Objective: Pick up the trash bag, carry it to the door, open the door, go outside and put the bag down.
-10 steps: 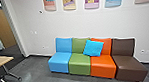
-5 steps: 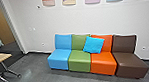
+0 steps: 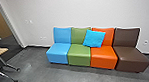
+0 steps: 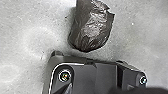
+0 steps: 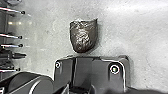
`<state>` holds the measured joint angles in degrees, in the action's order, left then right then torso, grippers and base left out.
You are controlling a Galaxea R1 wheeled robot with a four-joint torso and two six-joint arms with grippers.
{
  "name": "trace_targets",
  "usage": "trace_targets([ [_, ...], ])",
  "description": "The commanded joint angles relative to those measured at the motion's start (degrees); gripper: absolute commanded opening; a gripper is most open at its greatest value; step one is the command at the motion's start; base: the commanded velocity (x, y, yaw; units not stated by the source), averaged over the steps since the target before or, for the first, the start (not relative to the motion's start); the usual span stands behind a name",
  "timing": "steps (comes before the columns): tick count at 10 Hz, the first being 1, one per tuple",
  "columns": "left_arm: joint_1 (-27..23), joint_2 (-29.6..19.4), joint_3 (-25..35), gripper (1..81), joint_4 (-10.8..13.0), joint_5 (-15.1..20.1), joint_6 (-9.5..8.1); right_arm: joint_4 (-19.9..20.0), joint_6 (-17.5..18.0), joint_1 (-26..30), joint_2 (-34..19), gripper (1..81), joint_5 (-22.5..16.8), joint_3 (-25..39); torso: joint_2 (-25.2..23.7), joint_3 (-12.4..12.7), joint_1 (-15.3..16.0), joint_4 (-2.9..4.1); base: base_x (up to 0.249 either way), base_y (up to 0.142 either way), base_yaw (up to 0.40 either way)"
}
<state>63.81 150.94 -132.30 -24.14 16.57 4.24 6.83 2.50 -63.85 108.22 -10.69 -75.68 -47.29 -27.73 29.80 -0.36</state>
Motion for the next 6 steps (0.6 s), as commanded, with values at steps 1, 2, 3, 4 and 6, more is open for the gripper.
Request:
trace_targets([
  [1, -5.4, 1.3, -3.6, 81.1, -1.4, 4.6, -0.02, 2.0, 0.0, 4.7, -3.9, 81.1, -5.1, 1.8, -5.7, 0.0, 3.6, 0.00, 0.000, 0.000, 0.000],
  [2, -5.5, 2.3, -4.6, 81.1, -1.3, 4.6, -0.02, 2.0, 0.0, 4.7, -4.0, 81.1, -5.2, 1.9, -7.3, -0.5, 4.6, 0.00, 0.000, 0.000, 0.000],
  [3, -5.5, 2.7, -5.0, 81.1, -1.3, 4.6, -0.02, 2.0, 0.0, 4.7, -4.1, 81.1, -5.2, 1.9, -9.1, -0.7, 5.8, 0.00, 0.000, 0.000, 0.000],
  [4, -5.6, 3.1, -5.1, 81.1, -1.4, 4.6, -0.02, 2.0, 0.0, 4.6, -4.1, 81.1, -5.2, 2.0, -11.1, -0.8, 7.0, 0.00, 0.000, 0.000, 0.000],
  [6, -6.3, 3.9, -4.8, 81.1, -1.4, 4.6, -0.02, 2.0, 0.0, 4.7, -4.0, 81.1, -5.1, 2.0, -15.1, -0.8, 9.5, 0.00, 0.000, 0.000, 0.000],
])
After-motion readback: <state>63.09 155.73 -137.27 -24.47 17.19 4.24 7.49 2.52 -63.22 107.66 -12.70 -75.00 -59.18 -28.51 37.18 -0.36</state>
